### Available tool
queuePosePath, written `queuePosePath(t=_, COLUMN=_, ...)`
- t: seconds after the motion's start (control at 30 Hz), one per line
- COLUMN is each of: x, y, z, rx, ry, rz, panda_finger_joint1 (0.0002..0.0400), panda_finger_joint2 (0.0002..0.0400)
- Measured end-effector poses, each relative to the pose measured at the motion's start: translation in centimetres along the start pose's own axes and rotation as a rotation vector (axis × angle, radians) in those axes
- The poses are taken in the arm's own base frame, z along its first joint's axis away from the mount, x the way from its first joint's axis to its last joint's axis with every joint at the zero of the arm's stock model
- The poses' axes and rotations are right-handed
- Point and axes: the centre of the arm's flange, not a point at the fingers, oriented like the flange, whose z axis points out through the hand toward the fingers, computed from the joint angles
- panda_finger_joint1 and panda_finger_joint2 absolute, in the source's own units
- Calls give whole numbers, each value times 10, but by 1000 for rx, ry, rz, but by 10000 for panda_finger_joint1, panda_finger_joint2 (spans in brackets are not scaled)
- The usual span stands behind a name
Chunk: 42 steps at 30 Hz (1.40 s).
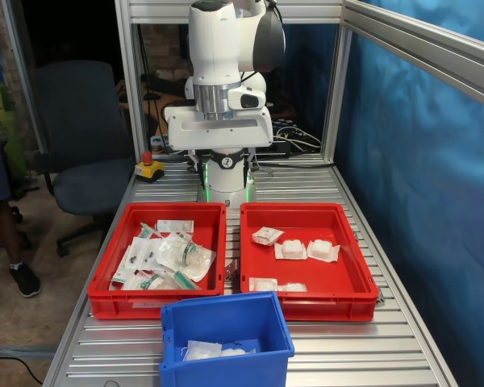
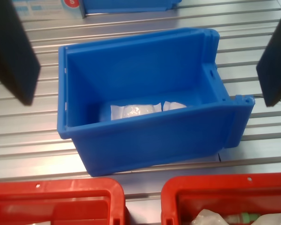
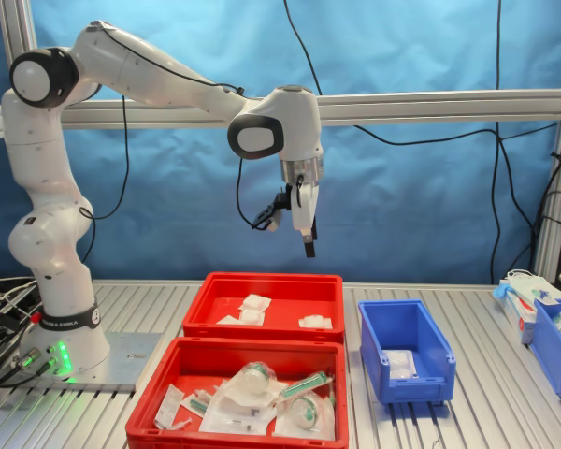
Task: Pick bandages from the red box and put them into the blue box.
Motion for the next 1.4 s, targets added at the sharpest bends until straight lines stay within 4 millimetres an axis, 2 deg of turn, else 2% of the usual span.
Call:
queuePosePath(t=0.77, x=0, y=0, z=0, rx=0, ry=0, rz=3, panda_finger_joint1=400, panda_finger_joint2=400)
queuePosePath(t=1.4, x=0, y=0, z=0, rx=0, ry=0, rz=98, panda_finger_joint1=400, panda_finger_joint2=400)
